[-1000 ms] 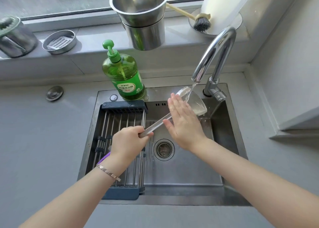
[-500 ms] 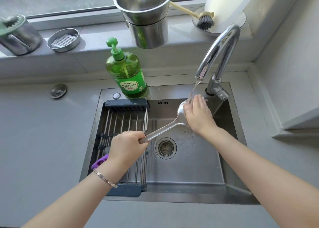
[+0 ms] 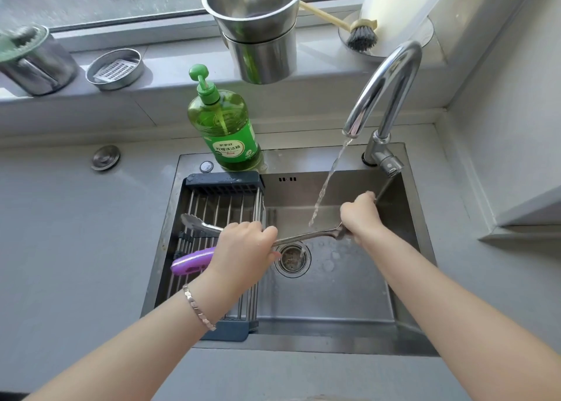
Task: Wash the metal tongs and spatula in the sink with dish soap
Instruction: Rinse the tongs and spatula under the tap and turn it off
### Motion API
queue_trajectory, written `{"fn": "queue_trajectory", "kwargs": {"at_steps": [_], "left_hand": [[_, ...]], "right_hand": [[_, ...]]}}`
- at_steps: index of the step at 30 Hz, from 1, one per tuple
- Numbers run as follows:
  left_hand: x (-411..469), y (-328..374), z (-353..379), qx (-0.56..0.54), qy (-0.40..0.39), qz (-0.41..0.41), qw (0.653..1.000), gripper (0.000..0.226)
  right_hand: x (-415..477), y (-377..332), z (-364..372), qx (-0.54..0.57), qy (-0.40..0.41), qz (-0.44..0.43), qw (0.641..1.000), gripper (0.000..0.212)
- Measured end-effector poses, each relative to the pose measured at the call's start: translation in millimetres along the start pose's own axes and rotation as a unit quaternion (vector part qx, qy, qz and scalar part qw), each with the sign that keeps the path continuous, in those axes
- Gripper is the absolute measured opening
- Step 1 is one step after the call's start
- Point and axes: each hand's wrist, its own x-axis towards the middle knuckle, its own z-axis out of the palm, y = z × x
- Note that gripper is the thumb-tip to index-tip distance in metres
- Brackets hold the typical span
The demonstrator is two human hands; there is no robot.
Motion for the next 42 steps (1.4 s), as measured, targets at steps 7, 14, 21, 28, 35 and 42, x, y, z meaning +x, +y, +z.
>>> {"fn": "queue_trajectory", "kwargs": {"at_steps": [7, 14, 21, 28, 35, 42], "left_hand": [[-0.1, -16.7, -6.8, -0.159, -0.178, -0.172, 0.956, 0.013], [-4.2, -14.2, -11.4, -0.130, -0.151, -0.170, 0.965, 0.011], [-5.6, -18.8, -23.6, -0.074, -0.122, -0.166, 0.976, 0.011], [-7.0, -16.6, -28.2, -0.071, -0.134, -0.163, 0.975, 0.010], [-10.8, -9.4, -25.3, -0.060, -0.124, -0.143, 0.980, 0.019], [16.6, 15.1, -9.5, -0.182, -0.082, -0.187, 0.962, 0.038]], "right_hand": [[-14.1, 4.1, -2.5, 0.337, -0.011, 0.043, 0.940, 0.042], [-7.7, 16.3, -3.9, 0.077, 0.162, -0.226, 0.958, 0.054], [-9.4, 43.9, 0.5, -0.551, 0.002, -0.450, 0.703, 0.088], [-1.4, 27.4, -7.7, -0.571, 0.024, -0.459, 0.680, 0.088], [8.5, 24.3, -7.9, -0.545, 0.118, -0.474, 0.682, 0.094], [-8.9, 28.7, -5.6, 0.189, 0.099, -0.113, 0.970, 0.062]]}}
